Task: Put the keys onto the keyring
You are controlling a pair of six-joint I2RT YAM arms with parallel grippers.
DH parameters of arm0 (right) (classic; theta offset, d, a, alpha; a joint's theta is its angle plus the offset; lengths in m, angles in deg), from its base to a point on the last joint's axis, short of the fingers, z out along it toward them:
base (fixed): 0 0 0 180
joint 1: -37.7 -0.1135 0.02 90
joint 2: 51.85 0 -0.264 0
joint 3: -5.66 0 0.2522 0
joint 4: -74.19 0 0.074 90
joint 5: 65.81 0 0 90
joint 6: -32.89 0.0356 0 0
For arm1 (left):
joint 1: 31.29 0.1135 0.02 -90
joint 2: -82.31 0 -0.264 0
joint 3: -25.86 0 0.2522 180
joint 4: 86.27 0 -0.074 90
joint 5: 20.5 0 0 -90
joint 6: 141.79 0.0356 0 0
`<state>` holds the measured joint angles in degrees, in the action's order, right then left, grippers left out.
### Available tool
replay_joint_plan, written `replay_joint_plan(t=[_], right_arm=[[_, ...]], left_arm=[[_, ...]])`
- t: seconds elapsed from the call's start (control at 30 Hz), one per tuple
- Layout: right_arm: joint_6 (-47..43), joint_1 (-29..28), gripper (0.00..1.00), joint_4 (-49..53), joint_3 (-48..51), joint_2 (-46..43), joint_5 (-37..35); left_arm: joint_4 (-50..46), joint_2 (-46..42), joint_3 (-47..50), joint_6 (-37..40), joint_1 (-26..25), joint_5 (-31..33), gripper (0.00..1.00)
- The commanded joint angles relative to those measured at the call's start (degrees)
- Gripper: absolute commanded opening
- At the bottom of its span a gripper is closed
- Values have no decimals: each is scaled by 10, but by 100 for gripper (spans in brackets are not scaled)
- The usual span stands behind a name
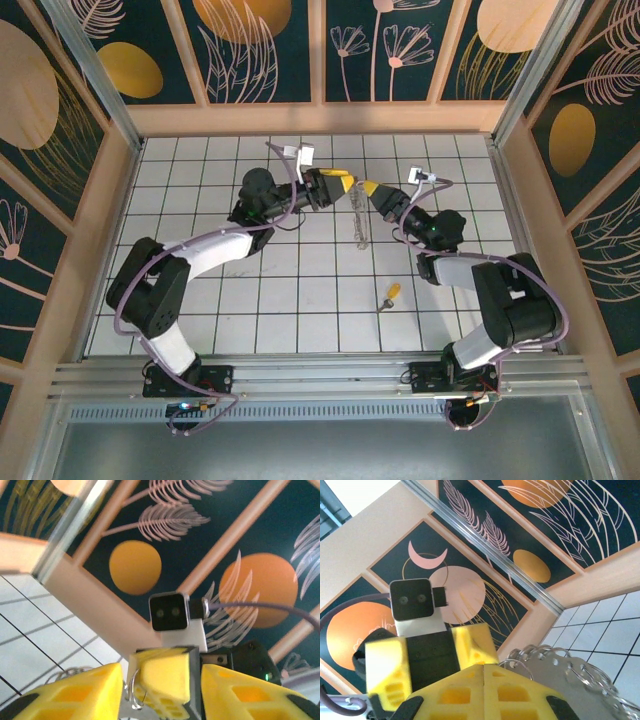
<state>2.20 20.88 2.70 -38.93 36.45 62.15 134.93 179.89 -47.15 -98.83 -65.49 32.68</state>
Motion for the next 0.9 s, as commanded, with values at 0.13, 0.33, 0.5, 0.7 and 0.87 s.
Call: replay_joint_plan(t=[0.13, 0.33, 0.5, 0.7, 0.87], right_arm=[[39, 8, 0, -89, -21, 24, -20], [76, 0, 0, -122, -31, 42, -55], [72, -14, 0, -122, -39, 44, -81], [72, -27, 0, -121, -45, 49, -103], [77, -29, 0, -123, -48, 52, -106]], left_arm=[[67, -17, 31, -43, 0, 88, 48], [168, 16, 67, -125, -1, 88, 46], [235, 52, 66, -170, -8, 64, 43], [259, 71, 62, -181, -19, 73, 42], [267, 84, 53, -188, -24, 78, 40]])
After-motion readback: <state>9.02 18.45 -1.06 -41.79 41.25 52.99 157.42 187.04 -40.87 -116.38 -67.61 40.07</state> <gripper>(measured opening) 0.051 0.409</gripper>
